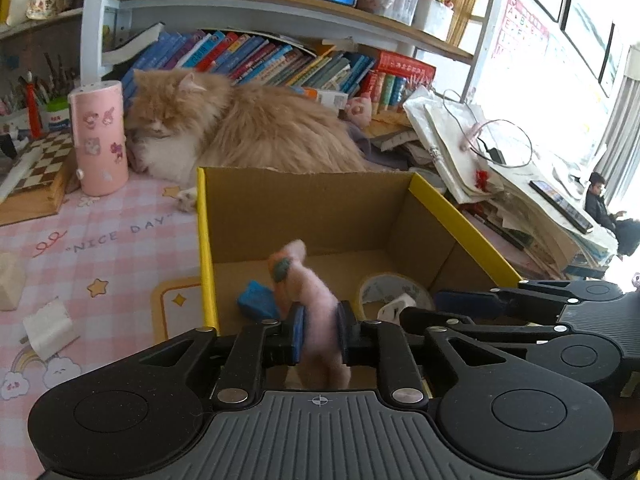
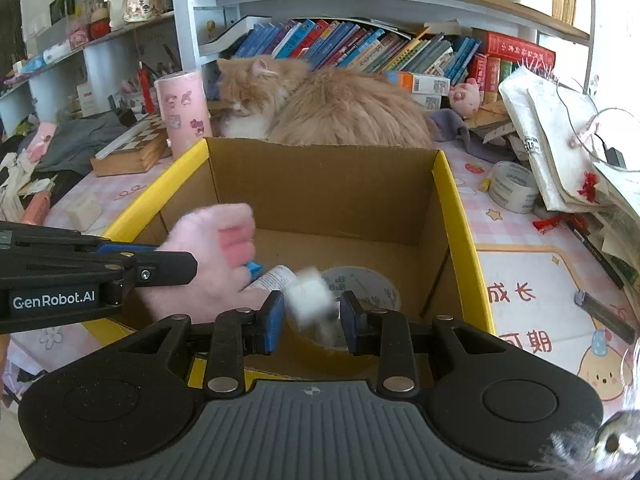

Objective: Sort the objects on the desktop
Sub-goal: 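Lower both tools into the yellow box and open them to release glove and charger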

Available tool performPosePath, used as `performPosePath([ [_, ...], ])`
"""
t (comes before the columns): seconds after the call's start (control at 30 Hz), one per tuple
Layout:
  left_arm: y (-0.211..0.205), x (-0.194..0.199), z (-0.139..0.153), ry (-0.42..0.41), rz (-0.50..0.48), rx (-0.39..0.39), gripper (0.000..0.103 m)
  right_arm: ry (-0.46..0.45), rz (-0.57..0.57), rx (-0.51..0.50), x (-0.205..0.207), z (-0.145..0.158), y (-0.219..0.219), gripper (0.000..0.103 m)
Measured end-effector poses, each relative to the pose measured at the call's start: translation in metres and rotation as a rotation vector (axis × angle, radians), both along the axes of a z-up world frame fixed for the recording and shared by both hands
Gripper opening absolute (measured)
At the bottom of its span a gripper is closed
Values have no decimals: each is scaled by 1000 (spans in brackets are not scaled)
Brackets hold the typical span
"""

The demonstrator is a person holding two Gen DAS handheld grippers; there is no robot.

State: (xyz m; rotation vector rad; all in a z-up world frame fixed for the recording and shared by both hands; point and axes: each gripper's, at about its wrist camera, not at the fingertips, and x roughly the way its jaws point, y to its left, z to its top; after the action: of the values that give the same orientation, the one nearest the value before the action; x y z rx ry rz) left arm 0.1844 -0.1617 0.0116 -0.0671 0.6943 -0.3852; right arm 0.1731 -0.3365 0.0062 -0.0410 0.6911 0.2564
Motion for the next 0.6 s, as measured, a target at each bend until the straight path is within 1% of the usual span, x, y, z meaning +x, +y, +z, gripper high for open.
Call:
performPosePath([
  [0.03, 1, -2, 1, -9, 10, 2, 24, -4, 5, -2, -1, 0, 0, 34],
  [0.1, 1, -6, 6, -32, 29, 5, 35, -13, 8, -4, -2, 1, 0, 35],
  [0.13, 2, -9, 9, -48, 38, 5, 38, -19, 9, 2, -3, 2, 0, 37],
  [0.17, 3, -11, 11, -62, 44, 5, 44, -28, 6, 12, -4, 4, -2, 39],
  [0.37, 7, -26, 30, -133, 80, -4, 59, -70, 1, 41, -12, 14, -8, 42],
  [0.6, 7, -44, 40, -172, 92, -9, 70, -92, 2, 50, -26, 21, -9, 44],
])
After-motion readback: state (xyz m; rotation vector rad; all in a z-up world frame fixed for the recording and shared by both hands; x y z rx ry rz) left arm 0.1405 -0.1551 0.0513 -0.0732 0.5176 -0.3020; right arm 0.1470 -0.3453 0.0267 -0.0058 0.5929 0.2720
